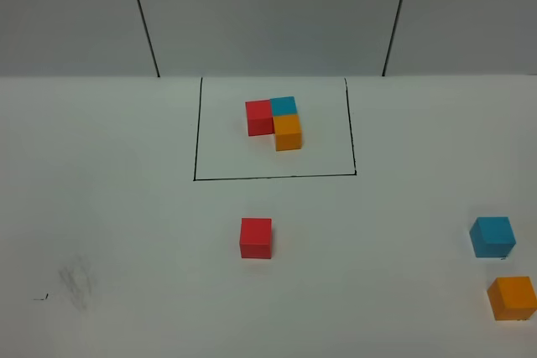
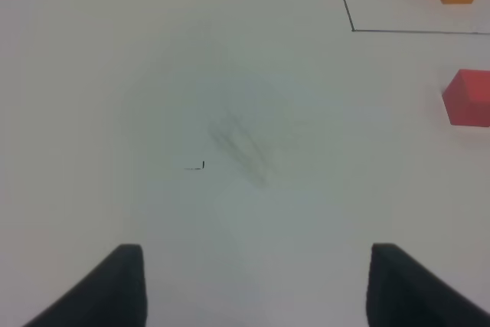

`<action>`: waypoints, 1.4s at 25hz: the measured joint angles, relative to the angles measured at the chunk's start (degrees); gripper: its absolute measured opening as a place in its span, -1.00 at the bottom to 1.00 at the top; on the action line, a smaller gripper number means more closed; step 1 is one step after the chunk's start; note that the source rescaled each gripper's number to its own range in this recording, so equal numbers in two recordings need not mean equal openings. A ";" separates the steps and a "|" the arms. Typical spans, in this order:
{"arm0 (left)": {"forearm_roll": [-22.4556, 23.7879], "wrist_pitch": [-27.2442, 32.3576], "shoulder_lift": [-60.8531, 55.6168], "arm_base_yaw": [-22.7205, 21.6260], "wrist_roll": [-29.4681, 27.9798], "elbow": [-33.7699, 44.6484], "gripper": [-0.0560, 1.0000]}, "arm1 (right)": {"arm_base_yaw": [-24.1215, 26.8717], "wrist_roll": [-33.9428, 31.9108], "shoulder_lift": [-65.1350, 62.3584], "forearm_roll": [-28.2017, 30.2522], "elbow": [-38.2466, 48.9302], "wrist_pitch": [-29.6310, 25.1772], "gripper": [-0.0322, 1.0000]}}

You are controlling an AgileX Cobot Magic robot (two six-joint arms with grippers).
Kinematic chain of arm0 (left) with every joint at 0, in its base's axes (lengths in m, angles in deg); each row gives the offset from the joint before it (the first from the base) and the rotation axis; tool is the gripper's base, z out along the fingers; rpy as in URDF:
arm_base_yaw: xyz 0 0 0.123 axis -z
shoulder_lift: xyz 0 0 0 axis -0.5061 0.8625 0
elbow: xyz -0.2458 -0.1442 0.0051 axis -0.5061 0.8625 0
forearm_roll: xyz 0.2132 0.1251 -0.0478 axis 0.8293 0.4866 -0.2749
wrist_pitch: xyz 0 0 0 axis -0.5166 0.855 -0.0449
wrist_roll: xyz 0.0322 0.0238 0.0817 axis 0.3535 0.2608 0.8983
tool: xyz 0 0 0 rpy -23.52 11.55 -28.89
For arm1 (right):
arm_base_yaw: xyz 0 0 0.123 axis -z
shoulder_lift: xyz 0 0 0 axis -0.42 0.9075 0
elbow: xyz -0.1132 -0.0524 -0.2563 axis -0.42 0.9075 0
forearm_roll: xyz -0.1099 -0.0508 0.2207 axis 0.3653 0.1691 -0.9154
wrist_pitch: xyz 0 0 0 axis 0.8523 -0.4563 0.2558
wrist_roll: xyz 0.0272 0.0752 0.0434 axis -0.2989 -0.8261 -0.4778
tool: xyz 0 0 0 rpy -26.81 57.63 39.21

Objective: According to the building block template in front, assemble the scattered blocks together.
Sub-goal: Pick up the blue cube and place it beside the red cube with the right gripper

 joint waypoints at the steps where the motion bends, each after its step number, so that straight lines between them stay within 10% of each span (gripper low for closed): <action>1: 0.00 0.00 0.00 0.00 0.00 0.00 0.95 | 0.00 0.00 1.86 0.00 -0.19 0.52 -0.28; 10: 0.00 0.00 0.00 0.00 0.00 0.00 0.95 | 0.00 0.44 15.70 -0.51 -3.76 9.42 -0.28; 35: 0.00 0.00 0.00 0.00 0.00 0.00 0.94 | 0.00 3.18 41.37 0.82 -9.00 10.25 -0.47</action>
